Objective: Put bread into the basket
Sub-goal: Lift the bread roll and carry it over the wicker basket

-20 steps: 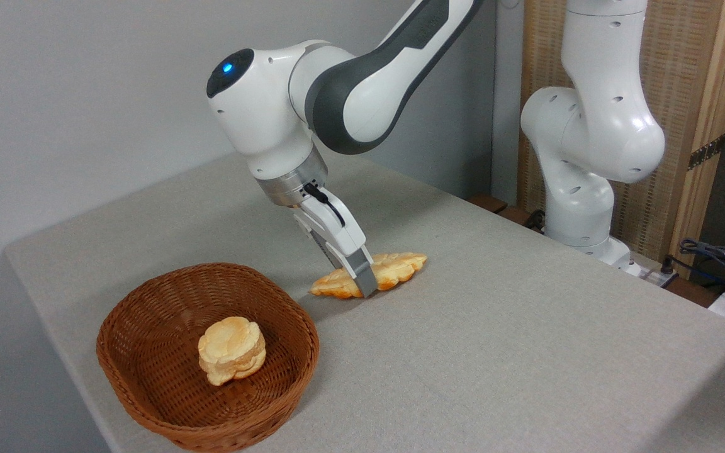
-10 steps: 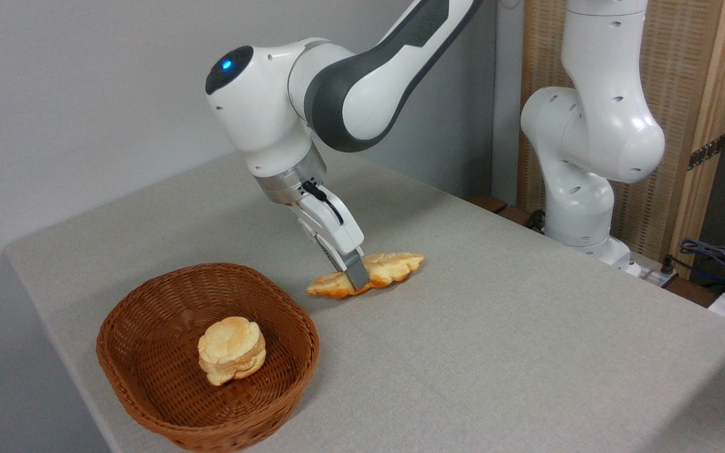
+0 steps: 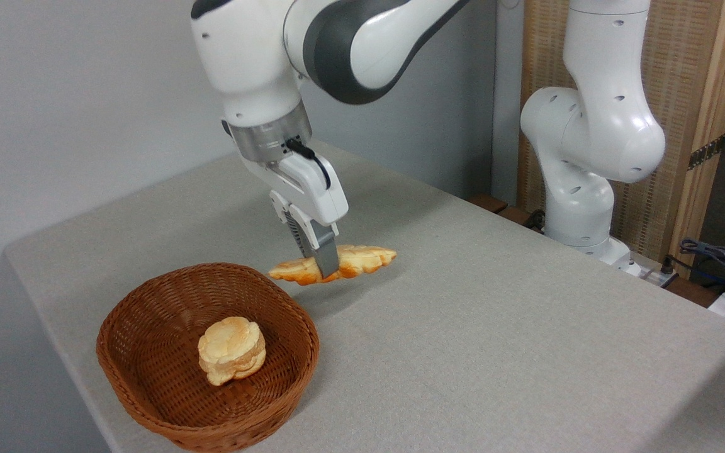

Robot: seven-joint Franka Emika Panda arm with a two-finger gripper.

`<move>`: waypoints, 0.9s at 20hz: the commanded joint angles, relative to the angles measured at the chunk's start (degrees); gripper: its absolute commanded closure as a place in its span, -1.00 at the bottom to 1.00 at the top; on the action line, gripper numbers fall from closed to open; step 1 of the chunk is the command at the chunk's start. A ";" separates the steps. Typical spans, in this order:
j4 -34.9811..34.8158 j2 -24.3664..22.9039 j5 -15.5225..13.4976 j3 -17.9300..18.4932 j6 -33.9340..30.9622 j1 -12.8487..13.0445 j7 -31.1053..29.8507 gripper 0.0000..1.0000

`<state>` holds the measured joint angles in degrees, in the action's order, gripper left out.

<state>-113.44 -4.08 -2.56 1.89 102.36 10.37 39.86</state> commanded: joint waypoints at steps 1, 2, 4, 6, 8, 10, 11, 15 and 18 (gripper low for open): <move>3.05 0.47 -0.17 0.92 2.30 0.26 1.18 0.63; 3.05 0.56 -0.34 0.93 5.19 0.26 1.10 0.58; 3.05 0.91 -2.44 1.01 11.08 0.17 0.66 0.58; 3.05 1.35 -6.48 2.85 15.48 0.17 0.48 0.59; 3.05 1.35 -10.17 3.21 17.86 0.17 -0.31 0.59; 3.05 1.44 -14.39 4.52 20.67 0.17 -2.15 0.57; 3.05 1.53 -16.32 4.62 22.34 0.17 -3.46 0.57; 3.05 2.14 -19.24 5.32 26.13 0.17 -8.30 -0.92; 3.05 2.14 -19.07 5.32 26.13 0.26 -8.13 -1.00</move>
<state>-111.04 -2.18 -20.54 6.59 127.69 10.08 32.90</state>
